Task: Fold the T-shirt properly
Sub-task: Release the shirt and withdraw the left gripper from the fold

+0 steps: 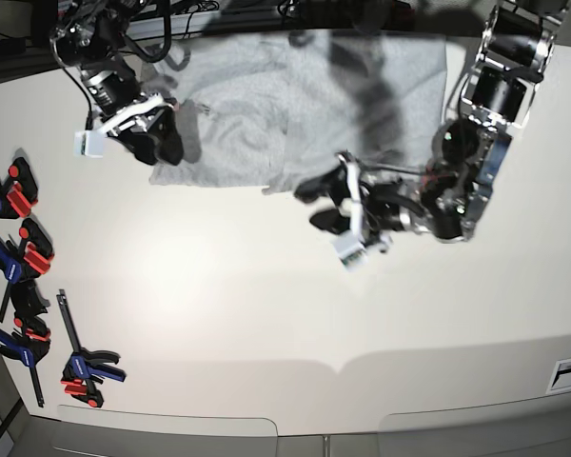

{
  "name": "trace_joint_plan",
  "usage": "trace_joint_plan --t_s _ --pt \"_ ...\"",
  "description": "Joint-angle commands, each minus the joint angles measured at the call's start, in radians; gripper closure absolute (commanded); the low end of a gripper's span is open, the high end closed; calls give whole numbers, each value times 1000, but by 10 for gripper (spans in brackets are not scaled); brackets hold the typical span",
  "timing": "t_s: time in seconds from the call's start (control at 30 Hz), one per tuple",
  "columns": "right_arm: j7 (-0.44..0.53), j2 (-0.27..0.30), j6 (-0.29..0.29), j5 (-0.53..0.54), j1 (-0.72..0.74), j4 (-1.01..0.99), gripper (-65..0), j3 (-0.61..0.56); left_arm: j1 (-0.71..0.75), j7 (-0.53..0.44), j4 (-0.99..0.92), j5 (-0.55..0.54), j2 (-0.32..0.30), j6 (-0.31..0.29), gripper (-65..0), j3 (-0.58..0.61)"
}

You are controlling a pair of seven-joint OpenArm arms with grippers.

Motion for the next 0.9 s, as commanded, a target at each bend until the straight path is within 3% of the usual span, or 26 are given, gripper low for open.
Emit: trace_joint_plan --t_s 0.0,0.1,0.33,0.5,0.63,0.87 --pt "34 23 9 2 3 17 -349 5 -24 -19 19 -20 -6 -8 -305 -31" --pt "48 64 3 -58 3 6 -417 5 -24 12 19 -25 -14 -8 -305 -99" --pt "52 94 -14 -64 31 -167 -417 3 -7 18 19 -47 -64 -8 -305 -128" --pt "46 113 -22 -68 97 -275 -417 3 21 18 19 -46 -68 -8 -305 -128" --pt "-3 121 -61 -82 126 -284 -417 -7 45 17 19 -46 -68 -8 -306 -128" --pt "-16 120 -129 -188 96 -287 -417 -127 51 6 19 -43 -68 -8 -305 -128"
